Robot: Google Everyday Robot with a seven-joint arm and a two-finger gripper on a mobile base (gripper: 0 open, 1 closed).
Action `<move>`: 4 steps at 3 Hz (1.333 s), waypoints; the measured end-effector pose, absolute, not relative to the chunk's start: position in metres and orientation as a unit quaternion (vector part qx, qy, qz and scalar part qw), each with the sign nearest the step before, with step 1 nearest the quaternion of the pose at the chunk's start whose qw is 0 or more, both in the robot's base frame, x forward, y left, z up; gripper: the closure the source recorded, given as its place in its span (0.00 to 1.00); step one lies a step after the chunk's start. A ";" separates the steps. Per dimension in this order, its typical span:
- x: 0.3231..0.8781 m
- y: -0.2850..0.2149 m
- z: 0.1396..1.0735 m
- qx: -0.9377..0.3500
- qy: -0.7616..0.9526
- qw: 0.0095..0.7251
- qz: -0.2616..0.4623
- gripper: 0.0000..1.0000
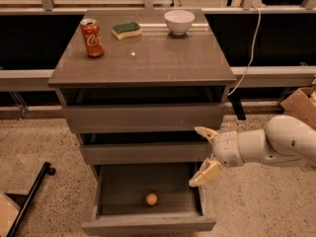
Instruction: Pick orange from bottom drawer and place on counter
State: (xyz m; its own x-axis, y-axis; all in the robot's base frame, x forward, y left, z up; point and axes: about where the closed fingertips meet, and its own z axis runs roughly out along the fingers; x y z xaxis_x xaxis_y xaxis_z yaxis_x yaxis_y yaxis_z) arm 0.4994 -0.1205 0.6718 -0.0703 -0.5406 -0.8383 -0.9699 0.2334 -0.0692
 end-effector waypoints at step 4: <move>0.517 -0.087 0.473 -0.521 0.728 0.340 0.287 0.00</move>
Offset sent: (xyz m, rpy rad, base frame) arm 0.0274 0.0278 -0.1411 -0.0742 0.0432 -0.0467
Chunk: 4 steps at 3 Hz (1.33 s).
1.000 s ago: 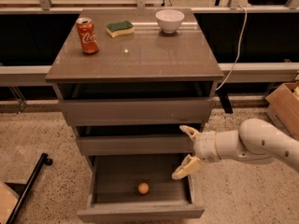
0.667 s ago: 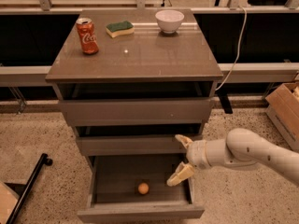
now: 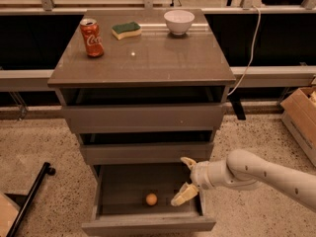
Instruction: Pick orange from bottom drawer and place on counter
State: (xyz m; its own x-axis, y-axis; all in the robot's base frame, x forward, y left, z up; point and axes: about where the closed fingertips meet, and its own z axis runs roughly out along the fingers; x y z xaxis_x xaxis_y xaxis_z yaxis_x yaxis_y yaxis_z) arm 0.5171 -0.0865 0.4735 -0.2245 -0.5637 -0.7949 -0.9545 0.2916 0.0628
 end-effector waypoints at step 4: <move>0.546 -0.073 0.381 -0.506 0.766 0.302 0.258 0.00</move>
Offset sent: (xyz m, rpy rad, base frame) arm 0.0092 -0.0071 -0.0259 -0.0686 0.0020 -0.1393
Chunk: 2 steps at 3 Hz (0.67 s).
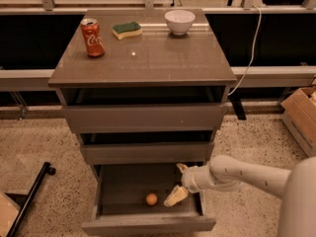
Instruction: Pick orange from bottom drawer and place on counter
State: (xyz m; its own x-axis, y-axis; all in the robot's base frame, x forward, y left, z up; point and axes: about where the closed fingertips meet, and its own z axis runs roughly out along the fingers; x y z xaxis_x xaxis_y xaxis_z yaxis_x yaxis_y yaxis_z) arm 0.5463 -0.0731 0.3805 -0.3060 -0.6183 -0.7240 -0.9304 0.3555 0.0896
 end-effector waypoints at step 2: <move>0.549 -0.069 0.330 -0.495 0.778 0.280 0.269 0.00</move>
Offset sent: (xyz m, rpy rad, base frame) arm 0.0034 0.0025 -0.0435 -0.0073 0.0489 -0.0099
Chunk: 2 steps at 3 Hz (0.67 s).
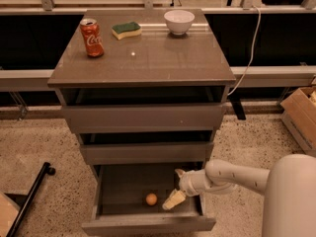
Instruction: Pick orange from bottom drawer and place on counter
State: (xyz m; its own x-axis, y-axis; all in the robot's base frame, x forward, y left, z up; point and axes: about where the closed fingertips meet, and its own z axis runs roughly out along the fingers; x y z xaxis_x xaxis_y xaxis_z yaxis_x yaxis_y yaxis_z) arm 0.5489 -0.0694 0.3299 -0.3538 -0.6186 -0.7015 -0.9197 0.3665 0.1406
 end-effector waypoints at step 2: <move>0.560 -0.037 0.279 -0.458 0.772 0.316 0.305 0.00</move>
Offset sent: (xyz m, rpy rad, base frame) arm 0.0247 0.0549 -0.1010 0.1969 -0.0108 -0.0835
